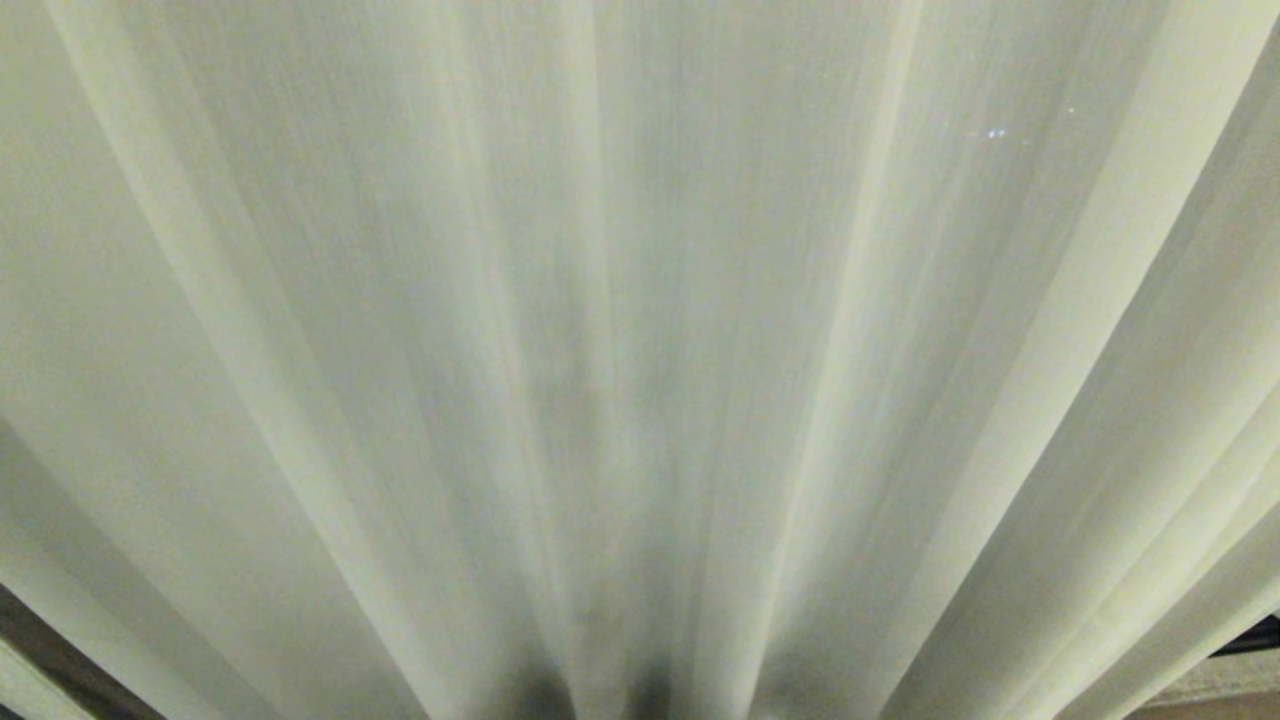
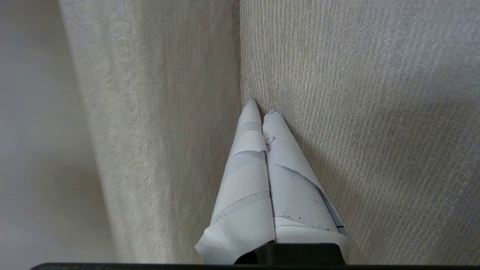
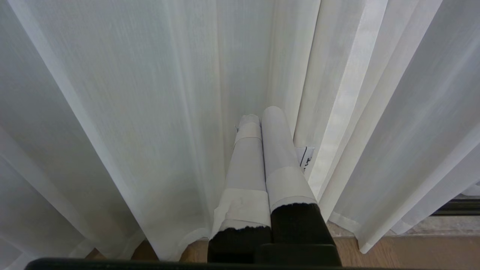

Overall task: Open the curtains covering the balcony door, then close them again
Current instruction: Close the outer curtains on both sides

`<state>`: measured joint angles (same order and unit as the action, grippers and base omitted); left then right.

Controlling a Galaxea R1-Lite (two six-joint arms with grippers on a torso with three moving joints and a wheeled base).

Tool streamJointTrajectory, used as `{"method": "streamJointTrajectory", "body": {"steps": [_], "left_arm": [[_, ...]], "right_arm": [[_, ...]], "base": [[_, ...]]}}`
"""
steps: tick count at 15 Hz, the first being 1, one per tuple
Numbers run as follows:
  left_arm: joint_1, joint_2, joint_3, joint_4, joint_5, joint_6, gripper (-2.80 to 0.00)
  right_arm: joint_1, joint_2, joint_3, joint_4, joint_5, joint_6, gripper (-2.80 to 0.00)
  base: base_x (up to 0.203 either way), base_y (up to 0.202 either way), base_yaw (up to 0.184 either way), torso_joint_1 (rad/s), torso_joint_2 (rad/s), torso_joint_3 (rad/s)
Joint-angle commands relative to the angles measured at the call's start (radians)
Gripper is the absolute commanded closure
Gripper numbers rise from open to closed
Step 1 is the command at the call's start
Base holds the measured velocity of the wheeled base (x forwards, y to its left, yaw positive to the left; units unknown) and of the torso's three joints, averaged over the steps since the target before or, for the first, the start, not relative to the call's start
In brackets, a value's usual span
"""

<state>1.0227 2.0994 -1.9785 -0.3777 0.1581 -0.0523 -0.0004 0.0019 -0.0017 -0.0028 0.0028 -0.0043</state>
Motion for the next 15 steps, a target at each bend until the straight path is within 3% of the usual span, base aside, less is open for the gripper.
{"method": "streamJointTrajectory", "body": {"steps": [1, 15], "left_arm": [[-0.012, 0.016, 0.001, -0.006, 0.001, -0.001, 0.00], [-0.029, -0.036, 0.001, 0.000, 0.006, 0.006, 0.00]], "right_arm": [[0.000, 0.000, 0.000, 0.000, 0.000, 0.000, 0.00], [0.000, 0.000, 0.000, 0.000, 0.000, 0.000, 0.00]], "base": [[0.000, 0.000, 0.000, 0.000, 0.00, 0.000], [0.000, 0.000, 0.000, 0.000, 0.00, 0.000]]}}
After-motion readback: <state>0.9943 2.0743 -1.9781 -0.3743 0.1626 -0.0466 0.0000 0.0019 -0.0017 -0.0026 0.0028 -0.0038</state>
